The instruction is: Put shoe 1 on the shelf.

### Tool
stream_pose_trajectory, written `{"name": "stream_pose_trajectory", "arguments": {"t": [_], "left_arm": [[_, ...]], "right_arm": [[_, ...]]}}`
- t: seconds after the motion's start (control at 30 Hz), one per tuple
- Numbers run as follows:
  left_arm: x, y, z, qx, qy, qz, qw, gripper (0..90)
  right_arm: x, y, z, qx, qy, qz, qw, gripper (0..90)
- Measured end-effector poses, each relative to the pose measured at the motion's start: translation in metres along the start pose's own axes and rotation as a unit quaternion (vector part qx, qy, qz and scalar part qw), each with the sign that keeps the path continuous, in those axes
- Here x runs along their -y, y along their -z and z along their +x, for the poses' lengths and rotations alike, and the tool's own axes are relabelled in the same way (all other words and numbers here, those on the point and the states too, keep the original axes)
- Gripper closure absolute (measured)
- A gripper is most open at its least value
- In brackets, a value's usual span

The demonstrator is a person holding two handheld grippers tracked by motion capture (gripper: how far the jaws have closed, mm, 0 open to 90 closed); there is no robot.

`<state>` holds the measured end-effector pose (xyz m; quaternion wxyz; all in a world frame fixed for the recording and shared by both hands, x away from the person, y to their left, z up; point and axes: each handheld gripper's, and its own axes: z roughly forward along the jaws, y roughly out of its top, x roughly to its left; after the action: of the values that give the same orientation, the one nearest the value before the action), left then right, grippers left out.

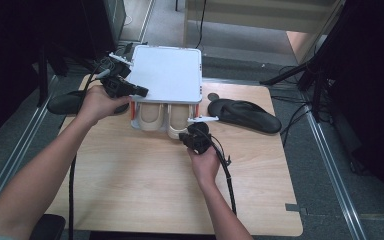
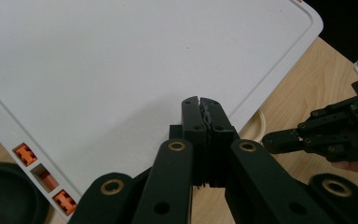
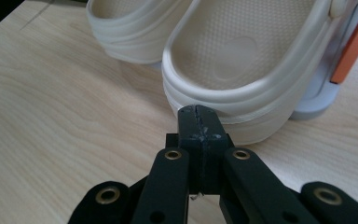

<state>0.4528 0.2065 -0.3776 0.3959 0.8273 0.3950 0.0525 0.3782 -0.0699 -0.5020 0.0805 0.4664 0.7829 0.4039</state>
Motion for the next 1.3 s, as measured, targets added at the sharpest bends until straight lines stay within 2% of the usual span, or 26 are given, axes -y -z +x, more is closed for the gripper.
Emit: {"name": "stream_pose_trajectory", "arguments": {"t": [0.43, 0.6, 0.67, 0.87, 0.97, 1.0, 1.13, 1.2, 1.3], "left_arm": [[0.0, 0.0, 0.0, -0.001, -0.005, -0.001, 1.0, 90.0], [-0.002, 0.0, -0.002, -0.005, -0.014, 0.007, 0.9999, 89.9], [-0.003, 0.0, -0.002, -0.005, -0.017, 0.008, 0.9998, 90.0], [-0.002, 0.0, -0.001, -0.004, -0.009, 0.004, 0.9999, 90.0], [-0.003, 0.0, -0.002, -0.003, -0.001, 0.002, 1.0, 86.7], [-0.003, 0.001, -0.002, -0.009, -0.001, 0.003, 1.0, 85.0], [-0.003, 0.002, -0.005, -0.01, -0.005, 0.007, 0.9999, 82.2], [-0.004, 0.004, -0.006, -0.004, 0.0, 0.009, 1.0, 77.6], [-0.004, 0.007, -0.01, -0.002, 0.001, 0.005, 1.0, 71.3]], "right_arm": [[-0.014, -0.018, -0.003, 0.003, -0.009, -0.006, 0.9999, 90.0], [-0.015, -0.019, -0.003, 0.001, -0.014, -0.006, 0.9999, 90.0], [-0.015, -0.016, -0.003, -0.006, -0.014, -0.005, 0.9999, 89.7], [-0.008, 0.0, -0.002, -0.011, 0.004, -0.015, 0.9998, 88.0], [-0.006, 0.008, -0.003, -0.022, 0.006, -0.018, 0.9996, 86.0], [-0.005, 0.011, -0.003, -0.026, 0.008, -0.021, 0.9994, 84.7], [-0.001, 0.024, -0.002, -0.03, 0.02, -0.021, 0.9991, 77.5], [0.0, 0.03, -0.004, -0.029, 0.021, -0.011, 0.9993, 71.6], [0.004, 0.04, -0.007, -0.034, 0.021, -0.019, 0.999, 67.2]]}}
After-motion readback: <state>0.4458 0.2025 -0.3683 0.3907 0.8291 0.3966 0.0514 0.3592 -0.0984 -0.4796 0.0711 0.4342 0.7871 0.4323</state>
